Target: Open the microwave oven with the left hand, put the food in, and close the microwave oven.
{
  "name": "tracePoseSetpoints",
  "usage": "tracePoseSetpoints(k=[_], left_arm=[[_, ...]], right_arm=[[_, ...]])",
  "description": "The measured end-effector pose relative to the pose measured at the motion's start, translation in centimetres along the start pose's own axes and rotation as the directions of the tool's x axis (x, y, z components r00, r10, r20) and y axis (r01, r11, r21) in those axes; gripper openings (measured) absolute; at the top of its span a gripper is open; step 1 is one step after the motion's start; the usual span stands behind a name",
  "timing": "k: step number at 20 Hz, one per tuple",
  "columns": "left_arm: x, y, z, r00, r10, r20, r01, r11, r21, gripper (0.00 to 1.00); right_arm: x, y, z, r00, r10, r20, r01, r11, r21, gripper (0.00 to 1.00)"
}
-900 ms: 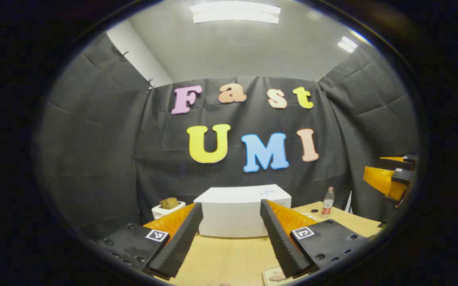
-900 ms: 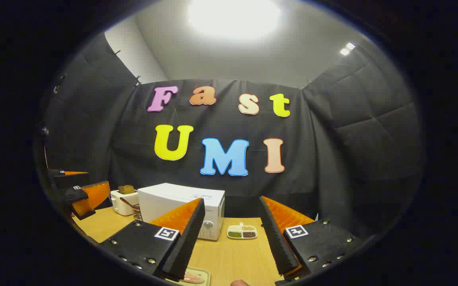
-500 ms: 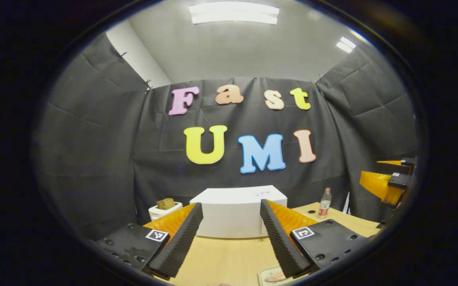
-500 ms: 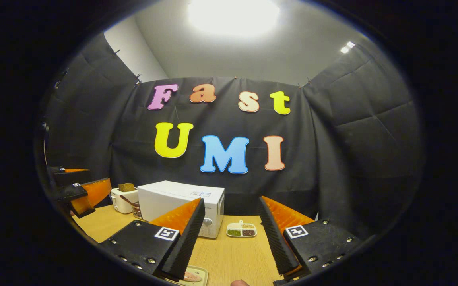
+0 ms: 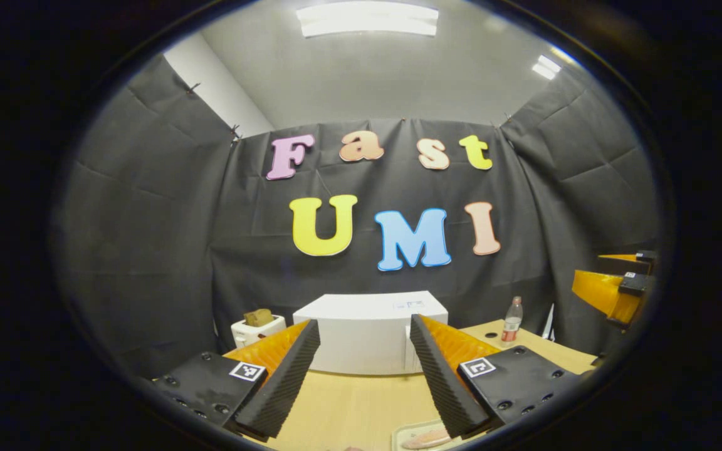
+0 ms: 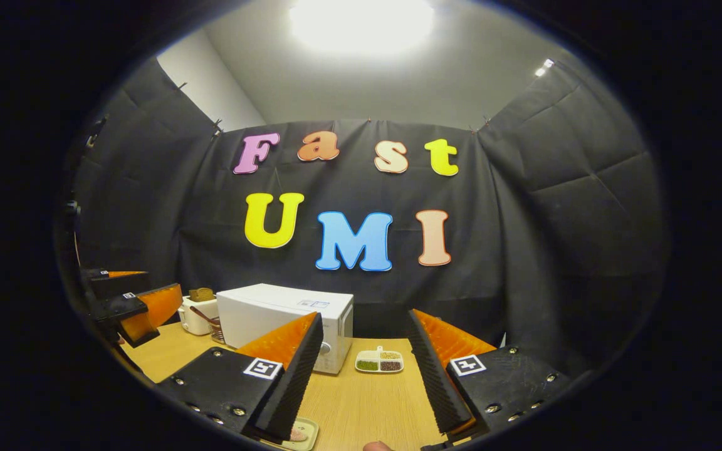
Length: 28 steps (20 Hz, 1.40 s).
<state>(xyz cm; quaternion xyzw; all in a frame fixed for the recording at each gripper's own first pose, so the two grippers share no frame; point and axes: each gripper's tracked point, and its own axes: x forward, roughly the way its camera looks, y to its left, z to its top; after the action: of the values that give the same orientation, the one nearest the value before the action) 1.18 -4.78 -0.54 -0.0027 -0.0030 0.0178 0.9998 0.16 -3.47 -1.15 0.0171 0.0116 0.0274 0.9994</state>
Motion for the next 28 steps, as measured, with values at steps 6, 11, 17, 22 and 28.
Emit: tracePoseSetpoints(k=[6, 11, 17, 22, 28], left_arm=[[4.5, -1.1, -0.5, 1.0, 0.003, 0.022, -0.003, 1.0, 0.001, 0.97], [10.7, -2.0, -2.3, 0.999, -0.043, 0.032, 0.043, 0.999, -0.003, 0.98], [17.2, -3.9, -7.0, 0.994, -0.109, -0.007, 0.109, 0.994, -0.01, 0.98], [21.7, -6.2, -11.9, 0.983, -0.169, -0.071, 0.167, 0.985, -0.036, 0.95], [25.3, -8.9, -17.0, 0.96, -0.242, -0.144, 0.237, 0.97, -0.046, 0.95]], right_arm=[[0.2, -0.8, 0.2, 1.0, 0.006, 0.014, -0.006, 1.0, 0.0, 0.82], [2.2, -1.3, -0.7, 0.999, -0.035, -0.007, 0.035, 0.999, -0.02, 0.82], [4.4, -2.1, 0.0, 0.99, -0.141, 0.004, 0.141, 0.99, -0.026, 0.82], [4.9, -2.5, 0.1, 0.979, -0.206, -0.003, 0.205, 0.976, -0.073, 0.82], [3.9, -3.6, 1.0, 0.95, -0.311, 0.005, 0.309, 0.943, -0.123, 0.82]])
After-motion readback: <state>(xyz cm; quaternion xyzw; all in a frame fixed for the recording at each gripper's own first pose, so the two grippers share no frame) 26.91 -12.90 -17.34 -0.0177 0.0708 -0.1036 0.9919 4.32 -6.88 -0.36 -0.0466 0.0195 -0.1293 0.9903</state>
